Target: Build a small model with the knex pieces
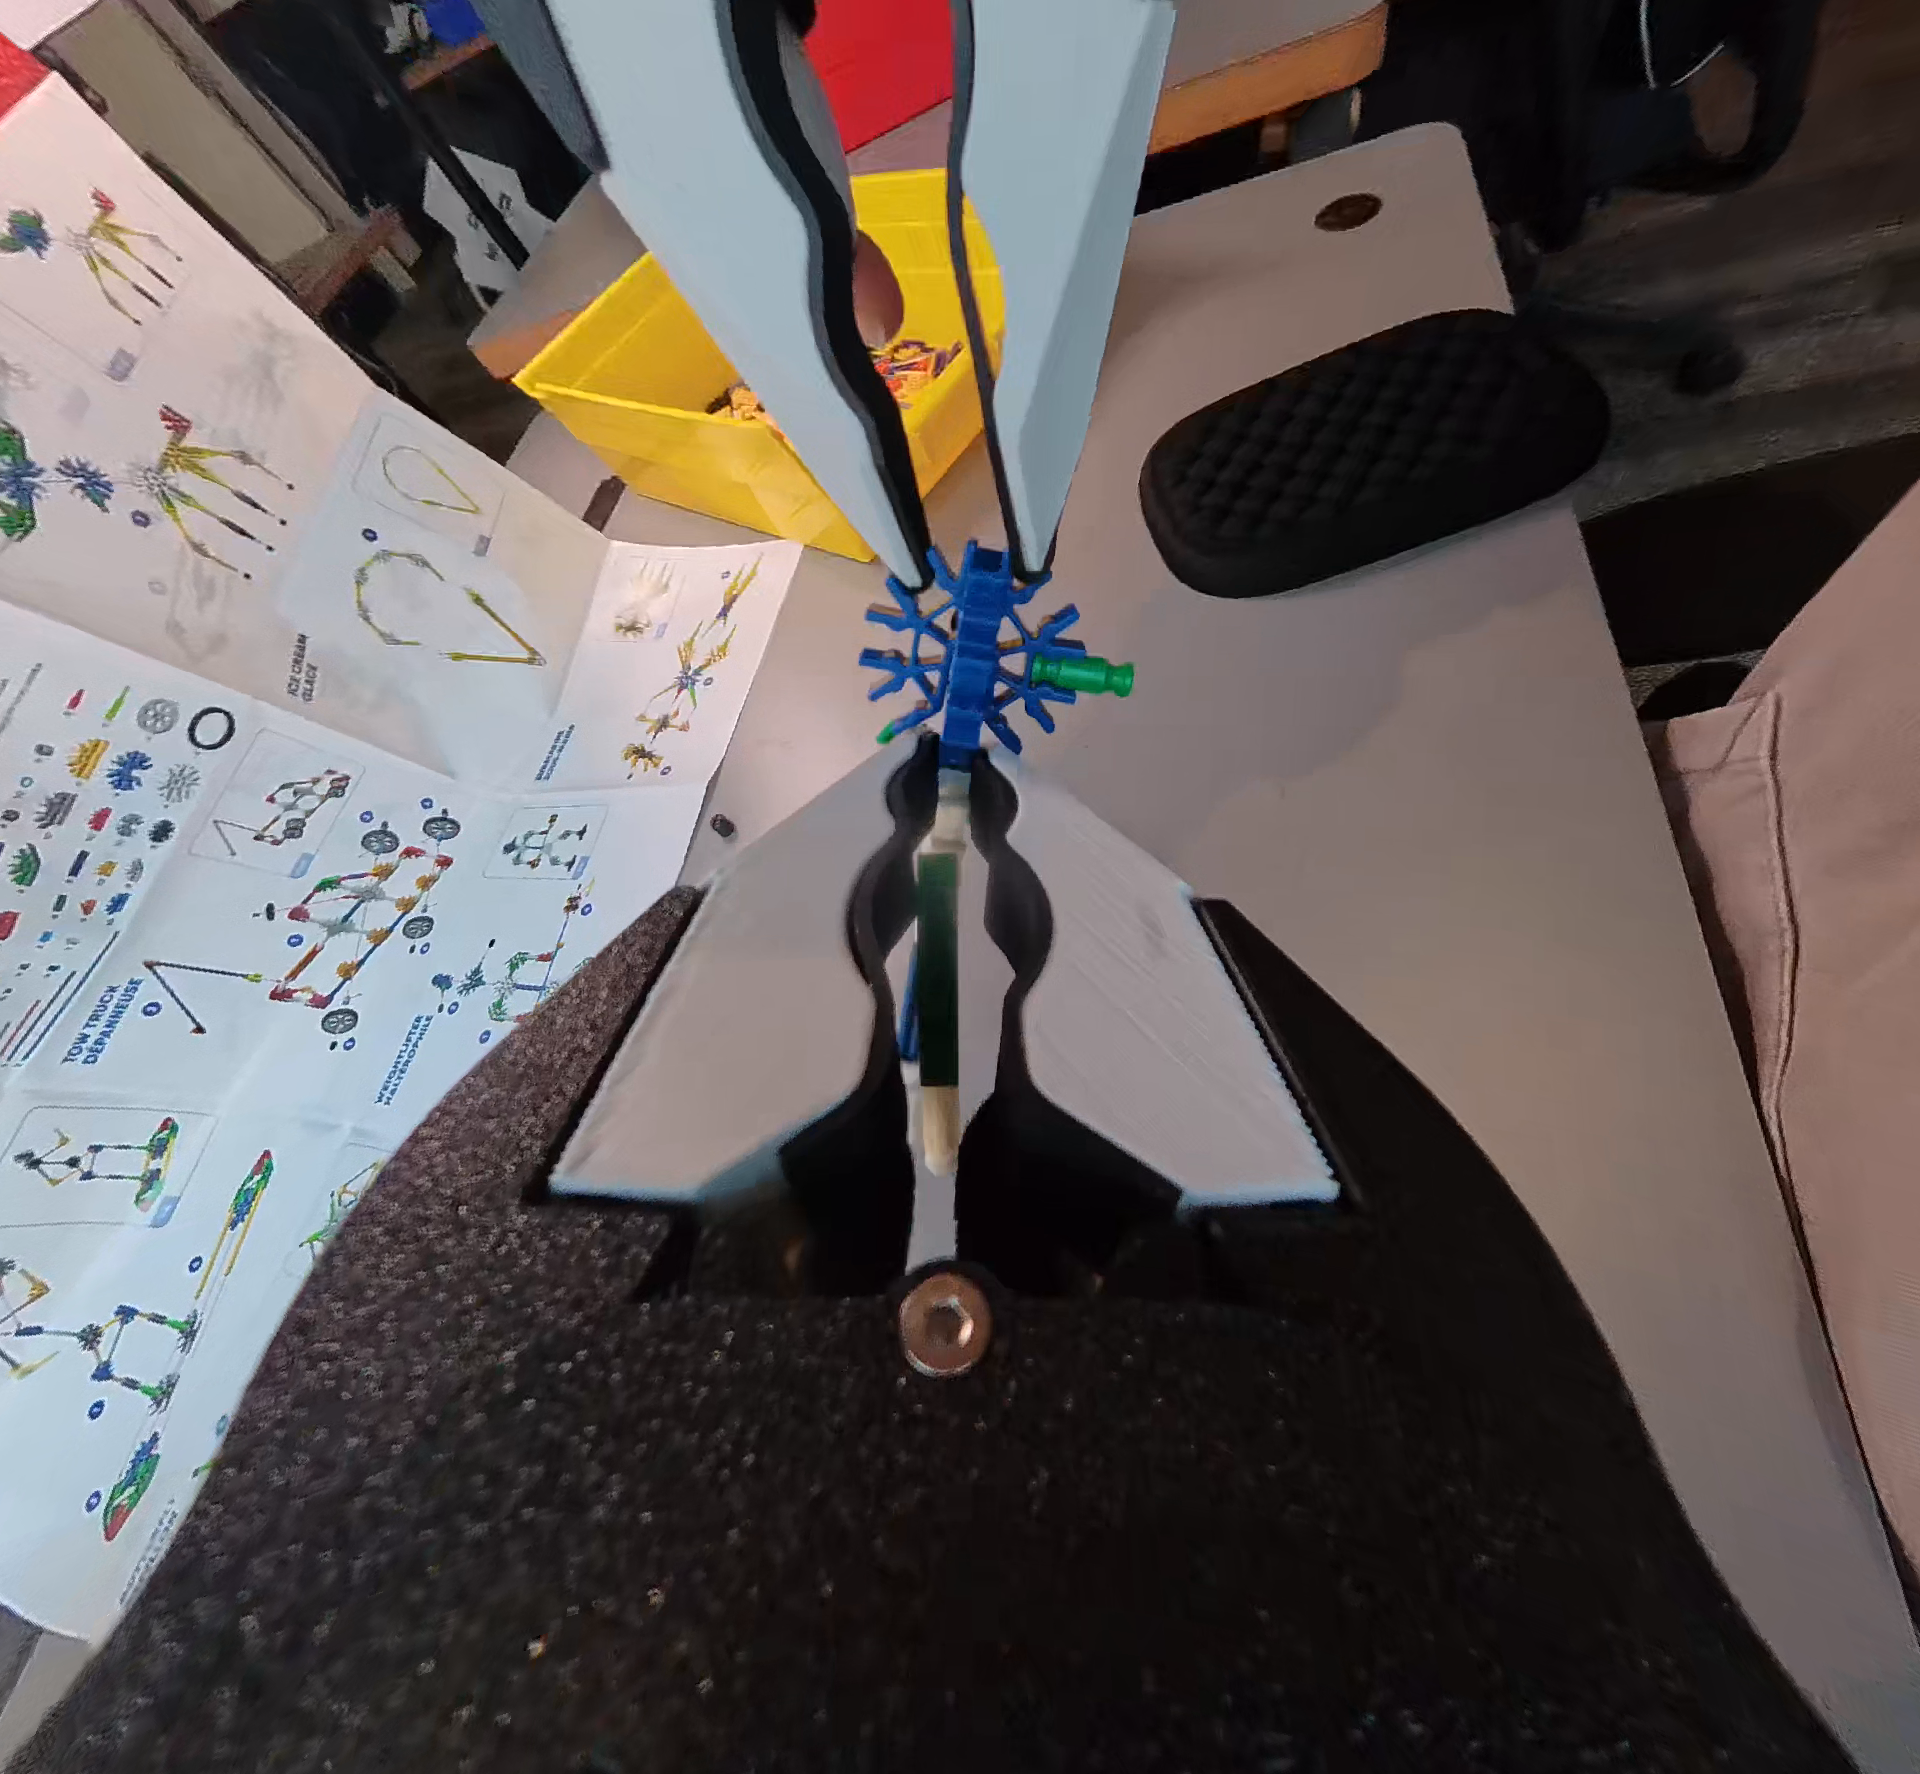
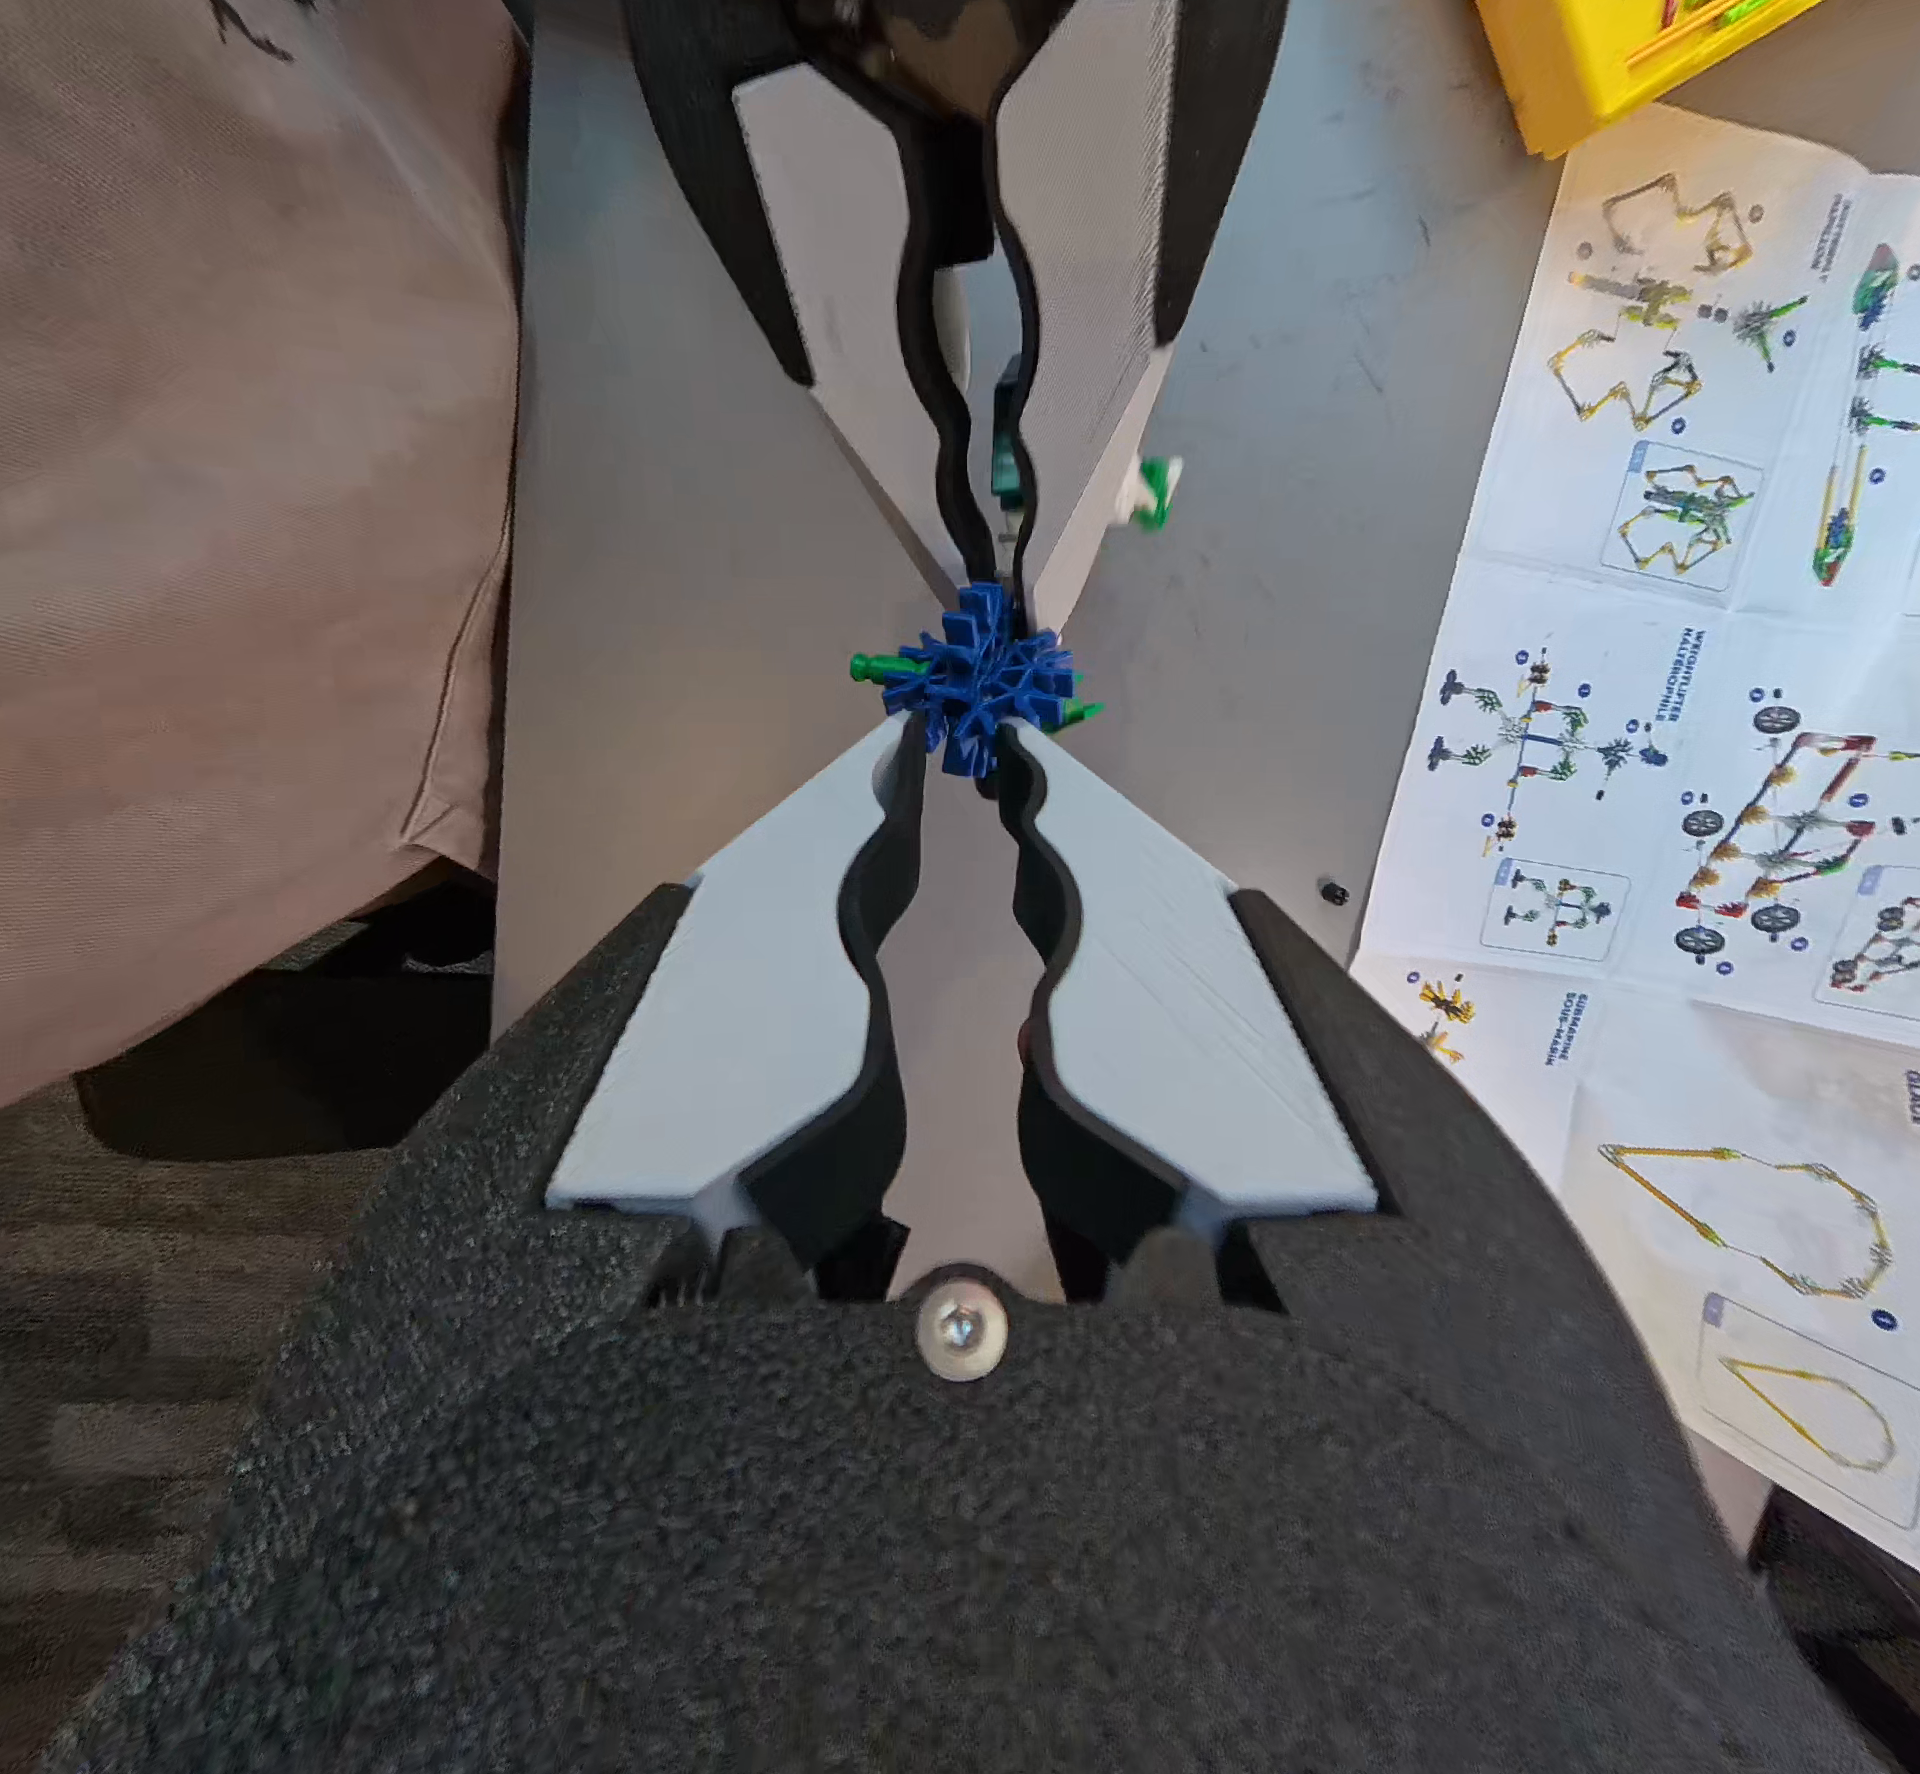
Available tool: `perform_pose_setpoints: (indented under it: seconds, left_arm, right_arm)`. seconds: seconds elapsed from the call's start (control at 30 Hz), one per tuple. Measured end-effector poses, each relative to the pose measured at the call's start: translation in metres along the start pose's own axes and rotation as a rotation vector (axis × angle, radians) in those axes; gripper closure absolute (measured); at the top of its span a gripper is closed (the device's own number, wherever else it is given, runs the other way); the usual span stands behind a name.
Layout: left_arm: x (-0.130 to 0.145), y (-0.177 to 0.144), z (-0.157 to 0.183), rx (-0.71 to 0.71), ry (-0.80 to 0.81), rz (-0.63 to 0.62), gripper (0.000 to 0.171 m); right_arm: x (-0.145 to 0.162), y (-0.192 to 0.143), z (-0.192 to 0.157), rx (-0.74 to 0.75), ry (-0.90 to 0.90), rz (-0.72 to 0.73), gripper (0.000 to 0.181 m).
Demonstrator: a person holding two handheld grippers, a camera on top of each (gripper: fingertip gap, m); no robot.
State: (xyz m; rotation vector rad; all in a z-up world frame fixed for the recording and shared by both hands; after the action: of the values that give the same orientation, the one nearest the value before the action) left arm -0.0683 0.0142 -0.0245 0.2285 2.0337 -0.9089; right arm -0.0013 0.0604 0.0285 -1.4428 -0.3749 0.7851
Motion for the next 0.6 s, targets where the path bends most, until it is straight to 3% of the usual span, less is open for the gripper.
perform_pose_setpoints:
  seconds: [0.1, 0.37, 0.5, 0.6]
  left_arm:
    - [0.001, -0.004, -0.002, -0.012, 0.008, -0.012, 0.171]
    - [0.001, -0.012, -0.015, 0.035, -0.018, 0.041, 0.168]
    - [0.007, -0.021, -0.031, 0.094, -0.161, 0.137, 0.167]
    - [0.012, -0.027, -0.043, 0.174, -0.316, 0.250, 0.167]
  right_arm:
    - [0.007, 0.010, -0.001, 0.050, -0.013, -0.016, 0.170]
    - [0.000, -0.009, 0.006, 0.097, 0.060, 0.185, 0.167]
    - [0.000, -0.037, 0.010, 0.137, 0.129, 0.447, 0.149]
    - [0.011, -0.029, 0.016, 0.207, 0.174, 0.513, 0.142]
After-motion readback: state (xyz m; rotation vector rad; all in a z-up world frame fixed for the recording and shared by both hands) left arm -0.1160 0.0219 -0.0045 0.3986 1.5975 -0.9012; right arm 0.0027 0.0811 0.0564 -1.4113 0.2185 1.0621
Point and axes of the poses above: each gripper's, where its closed fingertips meet, y out along the fingers, x out of its underside, z = x × y across the jaws, the point moved 6 cm from there along -y, back along the fingers, and after that the axes turned 9 degrees about -z, right-handed, at the moved point
